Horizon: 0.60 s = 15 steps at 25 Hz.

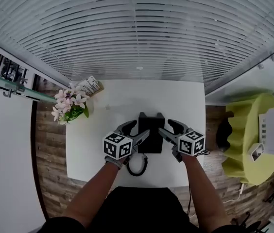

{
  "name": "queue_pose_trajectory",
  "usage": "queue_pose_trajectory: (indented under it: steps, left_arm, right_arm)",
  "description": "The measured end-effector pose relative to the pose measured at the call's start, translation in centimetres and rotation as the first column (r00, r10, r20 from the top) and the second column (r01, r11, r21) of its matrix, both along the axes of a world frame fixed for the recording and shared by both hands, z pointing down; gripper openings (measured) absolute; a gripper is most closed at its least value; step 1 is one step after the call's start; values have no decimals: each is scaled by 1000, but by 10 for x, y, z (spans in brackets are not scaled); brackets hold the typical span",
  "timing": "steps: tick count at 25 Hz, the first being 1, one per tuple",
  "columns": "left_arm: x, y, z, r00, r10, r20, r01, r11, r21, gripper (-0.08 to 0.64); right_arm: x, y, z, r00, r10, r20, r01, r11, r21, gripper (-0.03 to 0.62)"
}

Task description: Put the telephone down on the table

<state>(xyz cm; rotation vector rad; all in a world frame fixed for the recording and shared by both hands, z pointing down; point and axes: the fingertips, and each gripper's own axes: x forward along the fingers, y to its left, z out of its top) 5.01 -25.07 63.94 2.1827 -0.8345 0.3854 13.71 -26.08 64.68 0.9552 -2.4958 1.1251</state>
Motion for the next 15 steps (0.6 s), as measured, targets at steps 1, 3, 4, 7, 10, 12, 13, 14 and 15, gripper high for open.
queue_pose_trajectory:
  steps: [1, 3, 4, 7, 10, 12, 13, 14, 15]
  left_arm:
    - [0, 1, -10, 1000, 5, 15, -6, 999, 39, 310]
    - [0, 4, -33, 999, 18, 44, -23, 992, 121, 310]
    - [1, 6, -45, 998, 22, 51, -29, 987, 157, 310]
    - [5, 16, -83, 1000, 22, 22, -26, 974, 224, 310]
    - [8, 28, -122, 1000, 13, -8, -10, 956, 292, 310]
    - [9, 40, -148, 1000, 9, -22, -1, 939, 343, 308]
    - [9, 47, -160, 1000, 13, -23, -3, 931, 365, 308]
    - [10, 54, -171, 1000, 17, -20, -8, 923, 385, 308]
    - [10, 61, -182, 1000, 21, -17, -12, 914, 404, 307]
  right_arm:
    - [2, 1, -9, 1000, 4, -19, -3, 999, 33, 284]
    - [5, 4, -29, 999, 8, -42, -4, 995, 101, 284]
    - [6, 7, -41, 999, 7, -43, -1, 991, 132, 284]
    - [4, 19, -80, 999, -10, -35, 17, 976, 218, 284]
    - [3, 34, -123, 999, -15, -37, 26, 949, 314, 284]
    - [1, 46, -152, 1000, -16, -12, 19, 930, 366, 282]
    - [-1, 53, -167, 1000, -21, 1, 19, 921, 389, 282]
    - [-4, 60, -182, 999, -32, 11, 24, 910, 413, 281]
    - [-7, 67, -196, 999, -43, 19, 31, 900, 435, 279]
